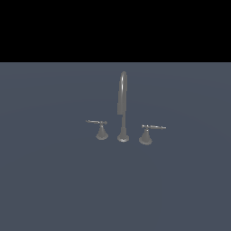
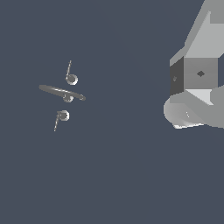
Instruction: Turn on the faucet by rotating a designated handle.
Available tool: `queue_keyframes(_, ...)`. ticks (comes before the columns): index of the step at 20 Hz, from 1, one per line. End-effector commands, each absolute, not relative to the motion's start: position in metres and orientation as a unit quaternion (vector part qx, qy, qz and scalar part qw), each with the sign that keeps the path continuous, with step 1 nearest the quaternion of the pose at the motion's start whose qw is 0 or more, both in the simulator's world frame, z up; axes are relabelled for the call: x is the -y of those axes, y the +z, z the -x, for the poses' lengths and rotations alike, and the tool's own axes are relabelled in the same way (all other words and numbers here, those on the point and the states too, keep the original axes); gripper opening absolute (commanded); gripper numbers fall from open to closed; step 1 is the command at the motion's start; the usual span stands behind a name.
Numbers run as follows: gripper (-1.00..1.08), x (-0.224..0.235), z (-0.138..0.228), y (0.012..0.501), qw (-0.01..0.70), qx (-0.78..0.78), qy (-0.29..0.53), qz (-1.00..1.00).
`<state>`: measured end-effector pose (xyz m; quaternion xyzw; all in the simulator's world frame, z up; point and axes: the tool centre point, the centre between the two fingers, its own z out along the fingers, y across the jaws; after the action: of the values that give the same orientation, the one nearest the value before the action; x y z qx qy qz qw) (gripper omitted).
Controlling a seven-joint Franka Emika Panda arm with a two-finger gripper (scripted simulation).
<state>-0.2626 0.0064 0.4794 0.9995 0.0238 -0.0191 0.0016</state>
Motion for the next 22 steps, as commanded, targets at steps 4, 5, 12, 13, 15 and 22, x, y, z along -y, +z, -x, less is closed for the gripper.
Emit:
queue_keyframes(4, -1.0, -0.005, 0.263, 0.48, 0.001, -0.024, -0.018, -1.0)
queue_keyframes(5, -1.0, -0.005, 0.263, 0.481, 0.0, -0.024, -0.018, -1.0)
queue_keyframes(12, -1.0, 0.001, 0.264, 0.485, -0.003, -0.025, -0.013, -1.0)
queue_keyframes(13, -1.0, 0.001, 0.264, 0.485, -0.003, -0.025, -0.013, -1.0)
queue_keyframes(15, -1.0, 0.0, 0.263, 0.484, -0.003, -0.024, -0.014, -1.0)
queue_keyframes(22, -1.0, -0.006, 0.249, 0.478, -0.018, -0.004, -0.017, -1.0)
